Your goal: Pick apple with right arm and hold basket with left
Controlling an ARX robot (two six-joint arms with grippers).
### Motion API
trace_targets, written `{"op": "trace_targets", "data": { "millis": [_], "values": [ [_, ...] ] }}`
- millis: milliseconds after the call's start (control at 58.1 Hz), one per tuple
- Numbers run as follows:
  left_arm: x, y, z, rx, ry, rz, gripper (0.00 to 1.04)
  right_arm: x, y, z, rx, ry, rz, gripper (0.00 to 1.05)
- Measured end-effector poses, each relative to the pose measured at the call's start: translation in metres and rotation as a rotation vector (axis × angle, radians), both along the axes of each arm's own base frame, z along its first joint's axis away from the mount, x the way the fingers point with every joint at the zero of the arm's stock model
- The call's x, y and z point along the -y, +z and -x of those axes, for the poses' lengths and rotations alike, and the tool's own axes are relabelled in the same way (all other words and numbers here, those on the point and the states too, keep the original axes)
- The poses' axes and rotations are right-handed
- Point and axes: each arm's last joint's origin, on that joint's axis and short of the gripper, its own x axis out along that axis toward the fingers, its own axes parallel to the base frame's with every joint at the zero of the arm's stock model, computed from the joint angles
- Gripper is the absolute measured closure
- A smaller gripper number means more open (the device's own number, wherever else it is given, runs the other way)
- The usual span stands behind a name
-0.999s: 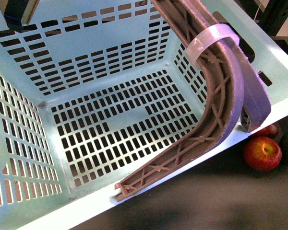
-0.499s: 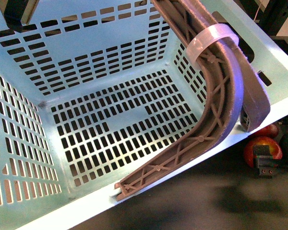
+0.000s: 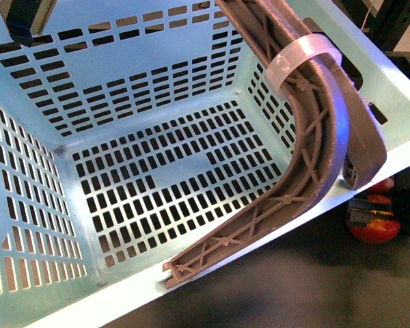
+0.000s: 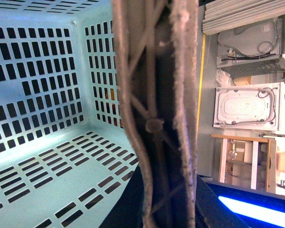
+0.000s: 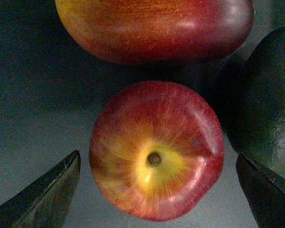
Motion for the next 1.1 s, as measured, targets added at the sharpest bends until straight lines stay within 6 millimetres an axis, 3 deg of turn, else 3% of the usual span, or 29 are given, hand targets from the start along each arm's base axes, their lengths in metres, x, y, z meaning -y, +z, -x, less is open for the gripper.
{"op": "trace_targets", "data": {
  "millis": [224, 379, 741, 896, 1102],
  "values": [
    [0.0, 0.0, 0.0, 0.0, 0.0, 0.0, 0.97, 0.0, -0.01, -0.005, -0.02, -0.002, -0.005, 0.09],
    [0.0, 0.0, 0.0, 0.0, 0.0, 0.001, 0.97, 0.0, -0.011, -0.007, -0.018, -0.005, -0.006, 0.25],
    [0.0, 0.0, 0.0, 0.0, 0.0, 0.0, 0.97, -0.001, -0.008, 0.006, -0.01, 0.021, 0.007, 0.3],
    [0.0, 0.0, 0.0, 0.0, 0.0, 0.0, 0.97, 0.004, 0.01, 0.02, 0.008, 0.048, 0.015, 0.3],
    [0.0, 0.0, 0.0, 0.0, 0.0, 0.0, 0.97, 0.023, 0.069, 0.031, 0.115, 0.04, -0.035, 0.3]
  ]
}}
